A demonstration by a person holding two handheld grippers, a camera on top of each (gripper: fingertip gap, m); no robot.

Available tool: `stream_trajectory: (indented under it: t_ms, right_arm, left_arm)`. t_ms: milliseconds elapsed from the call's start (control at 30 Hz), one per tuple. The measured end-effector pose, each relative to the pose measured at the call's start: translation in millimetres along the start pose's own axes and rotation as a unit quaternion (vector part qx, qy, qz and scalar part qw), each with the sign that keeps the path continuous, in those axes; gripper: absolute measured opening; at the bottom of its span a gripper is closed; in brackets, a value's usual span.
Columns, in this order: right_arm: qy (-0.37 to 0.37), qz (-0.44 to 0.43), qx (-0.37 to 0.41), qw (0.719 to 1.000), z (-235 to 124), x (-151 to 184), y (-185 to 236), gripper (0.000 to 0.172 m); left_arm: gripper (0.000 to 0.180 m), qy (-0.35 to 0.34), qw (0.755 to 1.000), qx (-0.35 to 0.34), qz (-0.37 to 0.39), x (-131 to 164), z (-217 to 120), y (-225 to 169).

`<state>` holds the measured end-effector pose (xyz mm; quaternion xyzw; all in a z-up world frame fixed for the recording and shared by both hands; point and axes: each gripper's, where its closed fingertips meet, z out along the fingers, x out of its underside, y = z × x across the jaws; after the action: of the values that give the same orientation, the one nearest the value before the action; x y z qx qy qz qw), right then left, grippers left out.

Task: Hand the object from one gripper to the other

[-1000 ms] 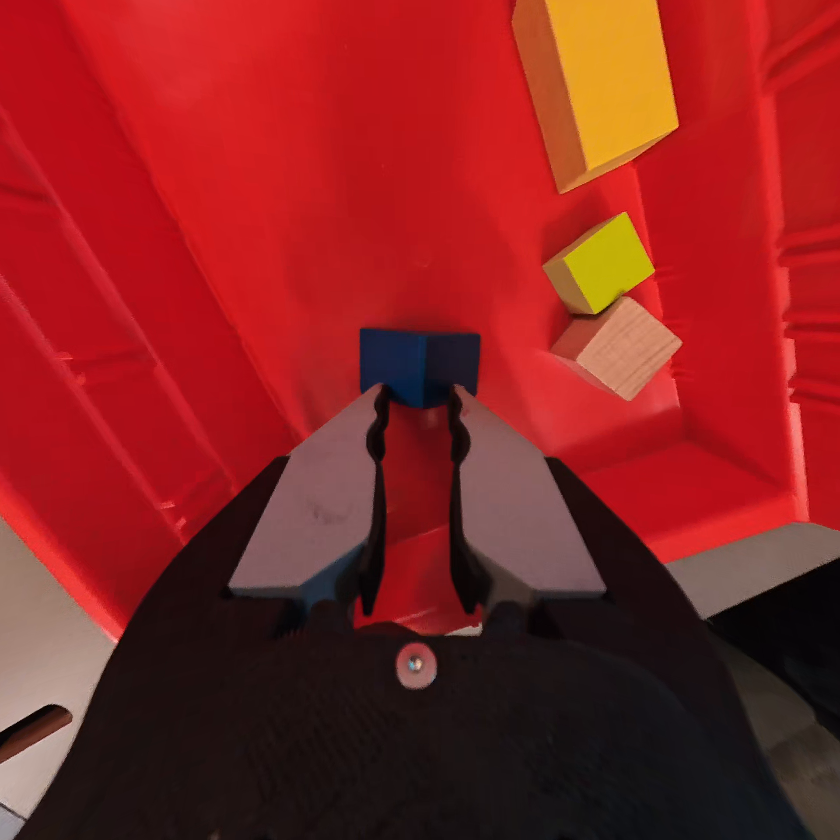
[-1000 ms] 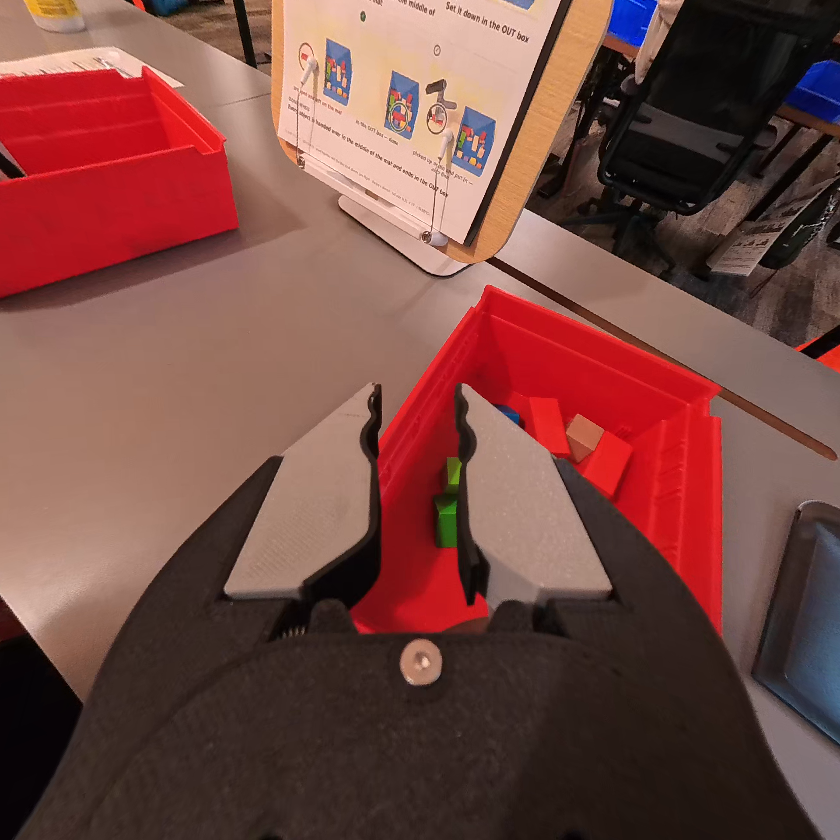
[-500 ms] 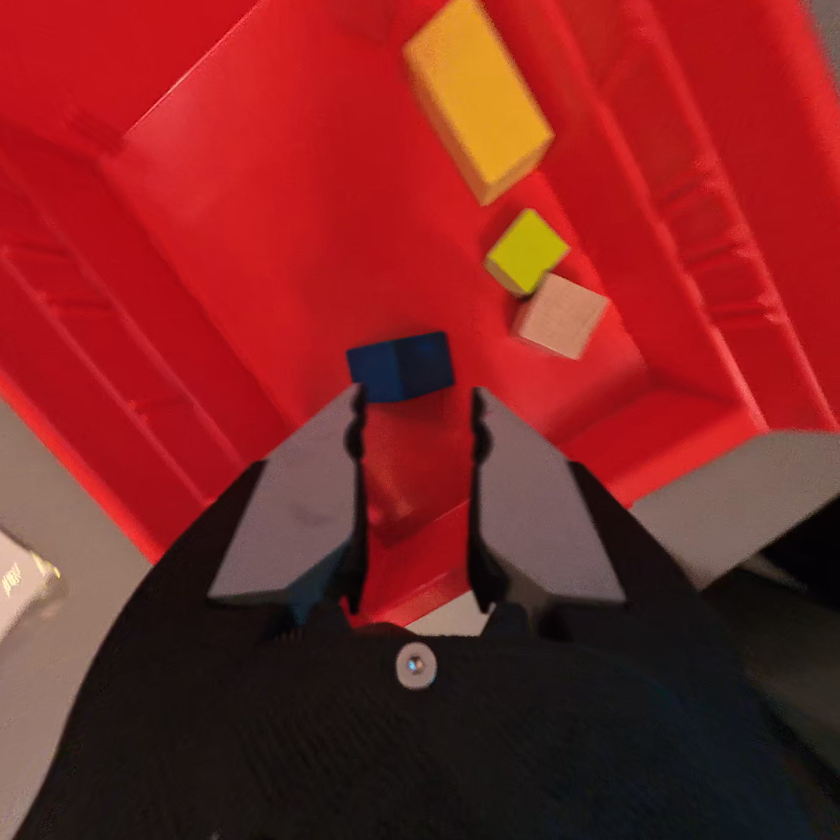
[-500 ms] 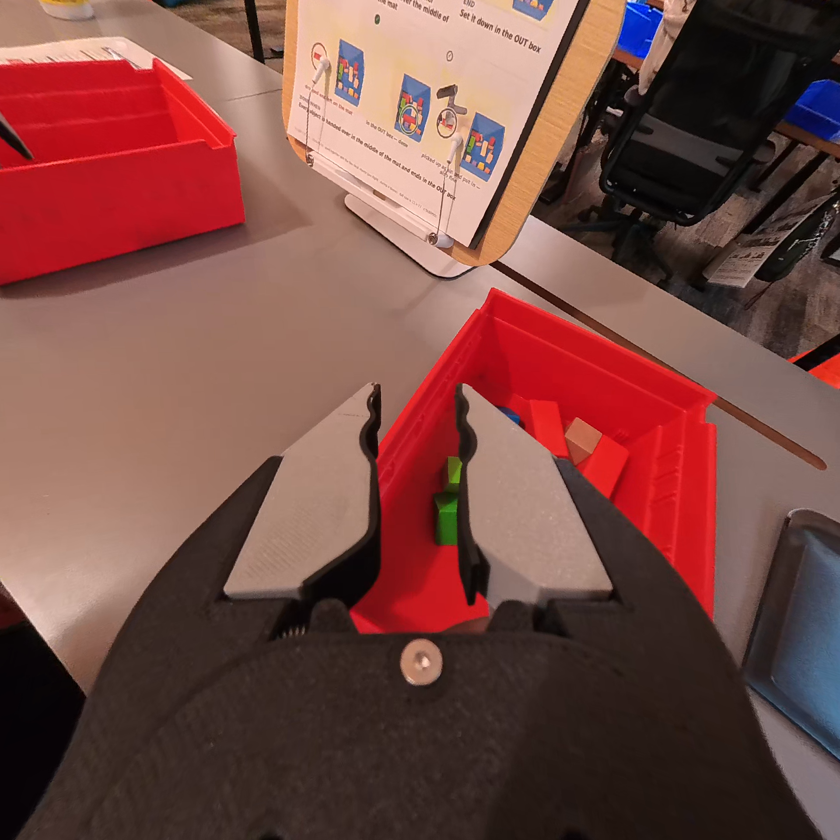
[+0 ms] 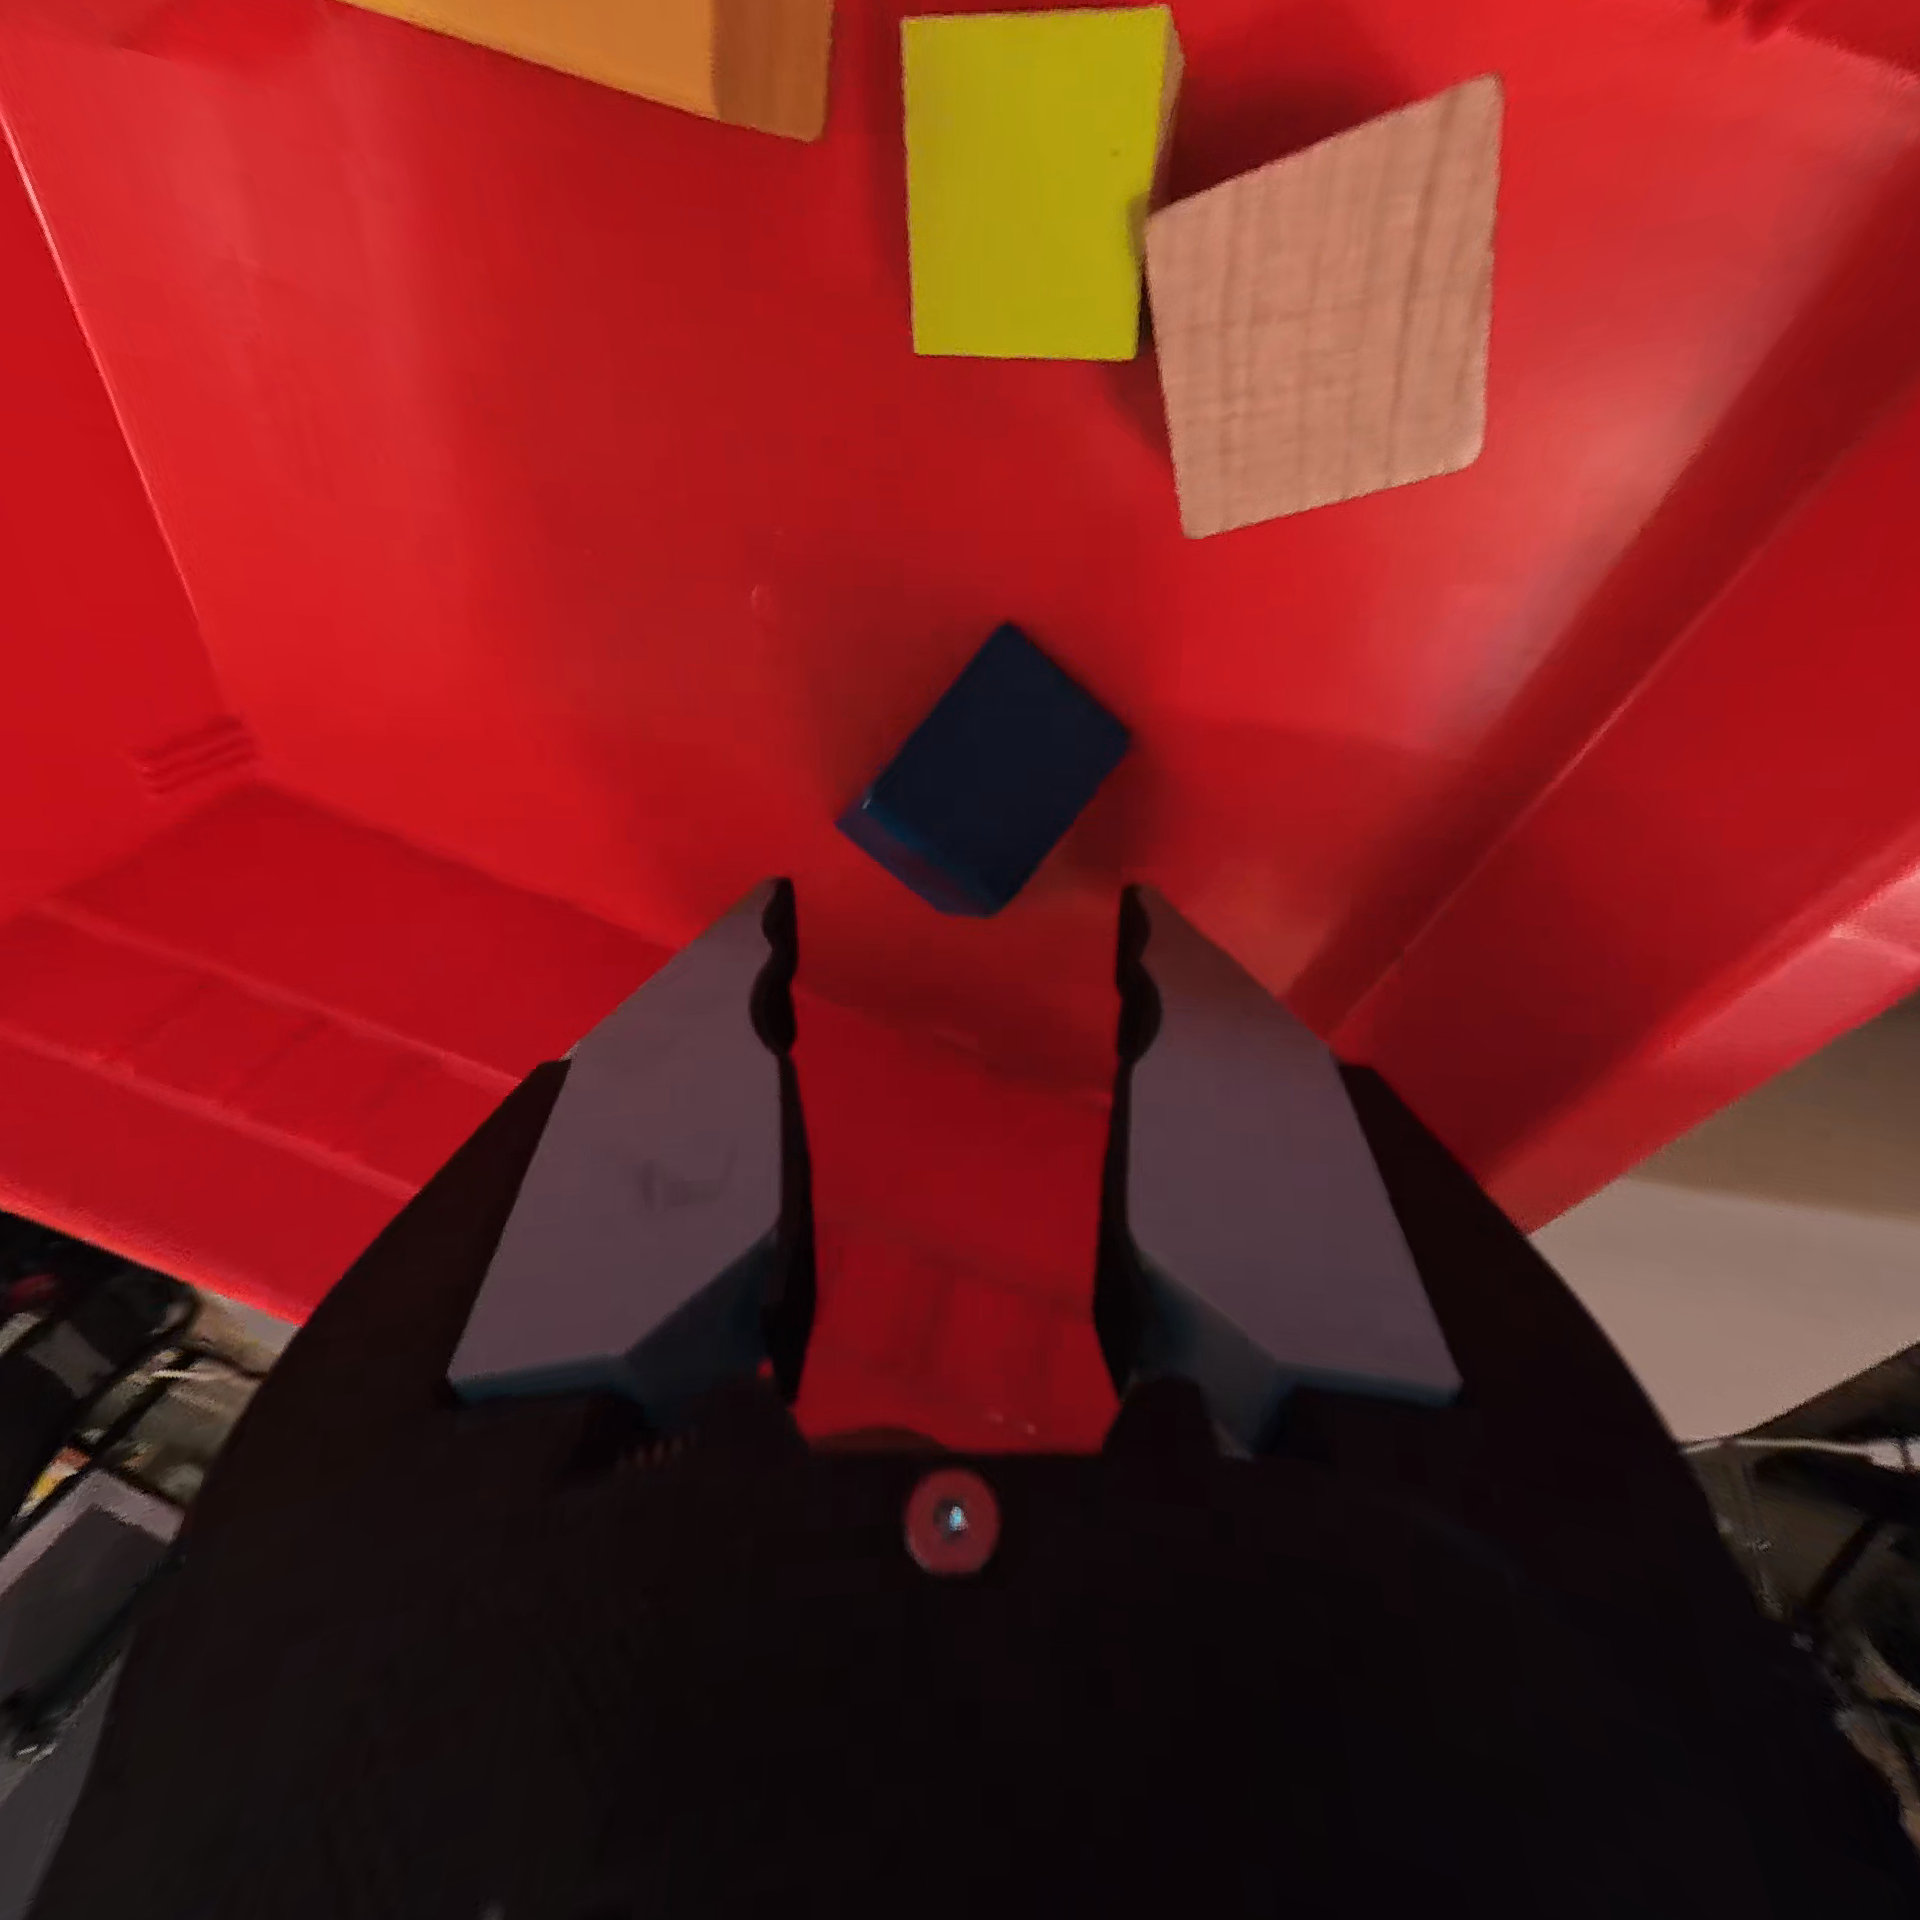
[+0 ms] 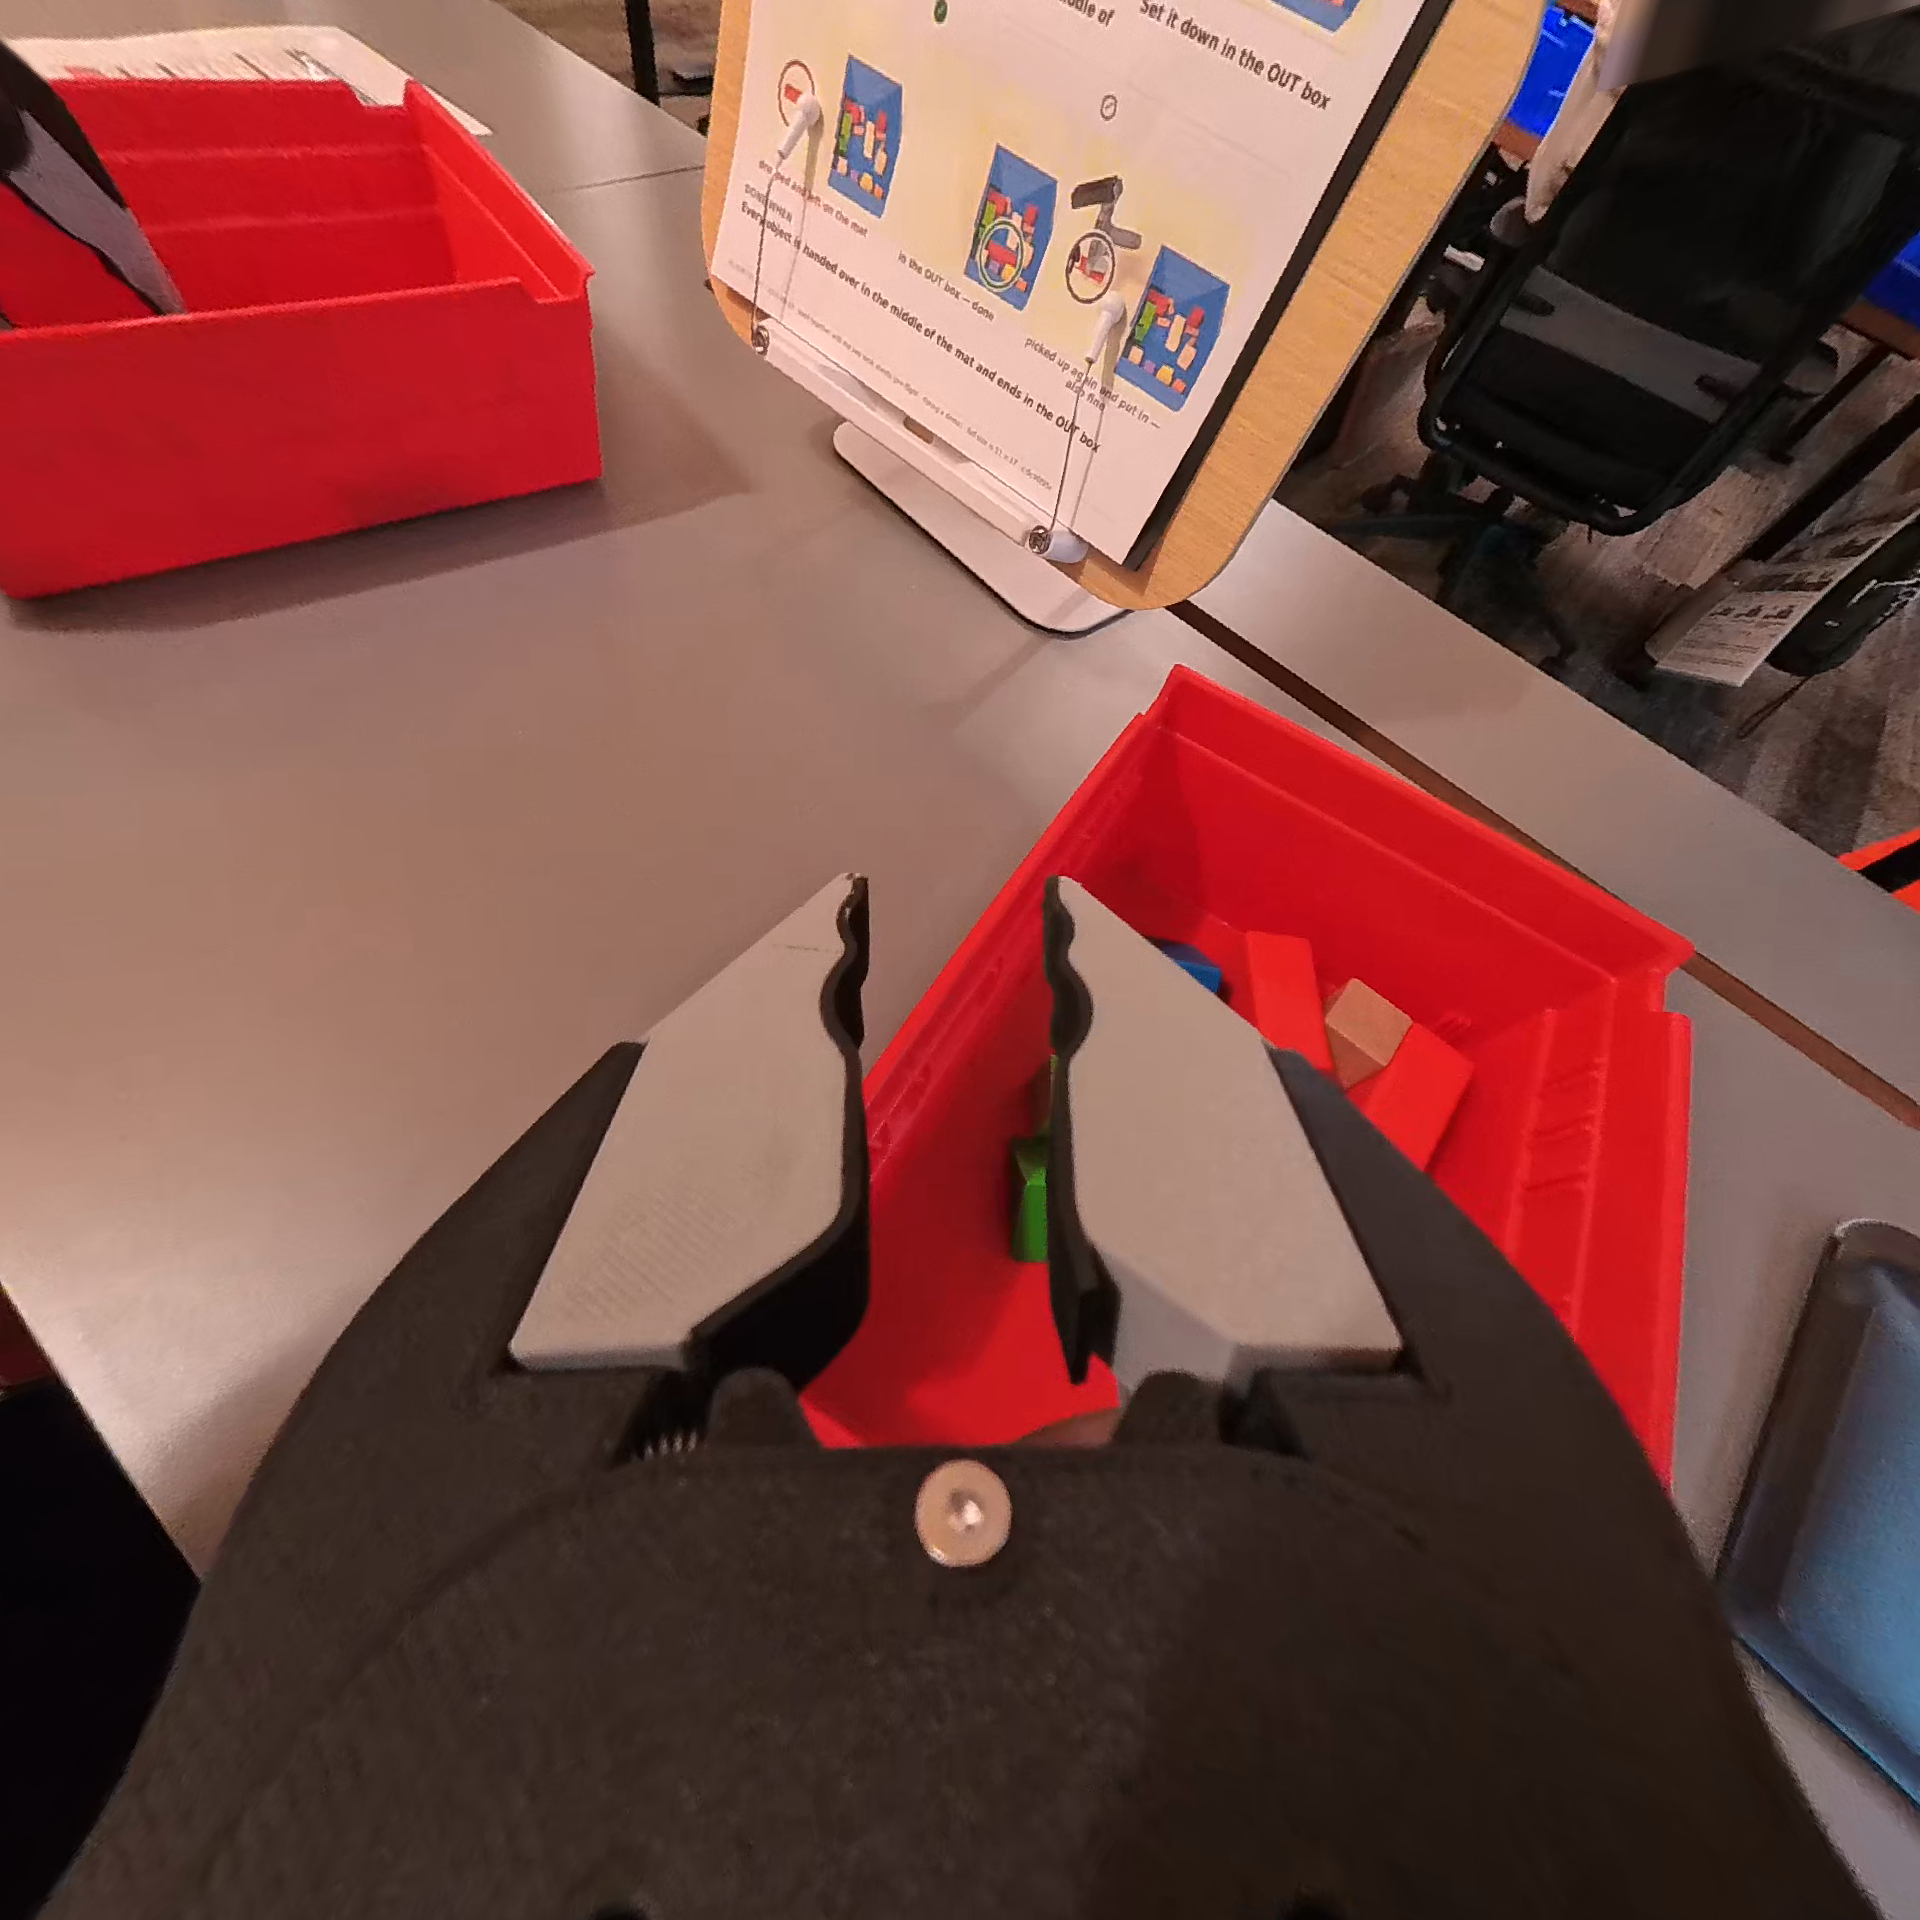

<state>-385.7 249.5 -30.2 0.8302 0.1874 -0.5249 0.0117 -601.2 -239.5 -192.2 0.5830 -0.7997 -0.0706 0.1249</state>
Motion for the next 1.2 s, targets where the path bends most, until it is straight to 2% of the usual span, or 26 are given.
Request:
stream_trajectory:
  t_ms: [133, 233, 333, 500, 600, 667, 767, 867, 967, 1067, 1100, 1133, 1200]
  right_arm:
    - [0.009, 0.004, -0.001, 1.0, 6, 3, -2, 0.031]
    - [0.014, -0.004, -0.005, 1.0, 9, 4, 2, 0.031]
    - [0.01, -0.008, -0.014, 1.0, 9, 2, 7, 0.031]
    - [0.005, -0.007, -0.024, 1.0, 8, 0, 11, 0.031]
    - [-0.003, -0.01, -0.036, 0.999, 7, -4, 17, 0.031]
    - [-0.011, -0.011, -0.053, 0.998, 7, -8, 26, 0.031]
    - [-0.022, -0.018, -0.094, 0.995, 10, -15, 49, 0.031]
    - [-0.035, -0.04, -0.155, 0.986, 15, -25, 85, 0.033]
    - [-0.057, -0.075, -0.227, 0.969, 15, -37, 132, 0.037]
    - [-0.083, -0.075, -0.302, 0.947, 8, -50, 176, 0.041]
    - [-0.089, -0.066, -0.331, 0.937, 4, -54, 190, 0.043]
    - [-0.096, -0.057, -0.356, 0.928, 0, -58, 201, 0.044]
    - [-0.109, -0.04, -0.387, 0.915, -4, -65, 218, 0.047]
  left_arm:
    - [0.062, 0.016, 0.999, 0.014, 0.033, -1, 7, -2]
    - [0.05, -0.003, 0.999, 0.027, 0.046, -13, 7, -3]
    - [0.04, 0.007, 0.997, 0.047, 0.054, -13, 7, -7]
    - [0.039, 0.011, 0.999, 0.044, 0.03, -11, 7, -7]
    - [0.038, -0.051, 0.999, -0.007, -0.008, -22, -5, 3]
    - [0.037, -0.126, 0.99, -0.05, -0.051, -35, -25, 13]
    - [0.037, -0.27, 0.949, -0.099, -0.126, -62, -72, 22]
    - [0.038, -0.418, 0.884, -0.081, -0.192, -98, -126, 12]
    - [0.037, -0.508, 0.822, 0.018, -0.257, -133, -164, -10]
    - [0.037, -0.597, 0.732, 0.161, -0.286, -176, -206, -38]
    - [0.037, -0.611, 0.709, 0.199, -0.29, -188, -214, -45]
    - [0.037, -0.617, 0.699, 0.224, -0.285, -201, -220, -53]
    - [0.037, -0.615, 0.699, 0.255, -0.262, -228, -222, -73]
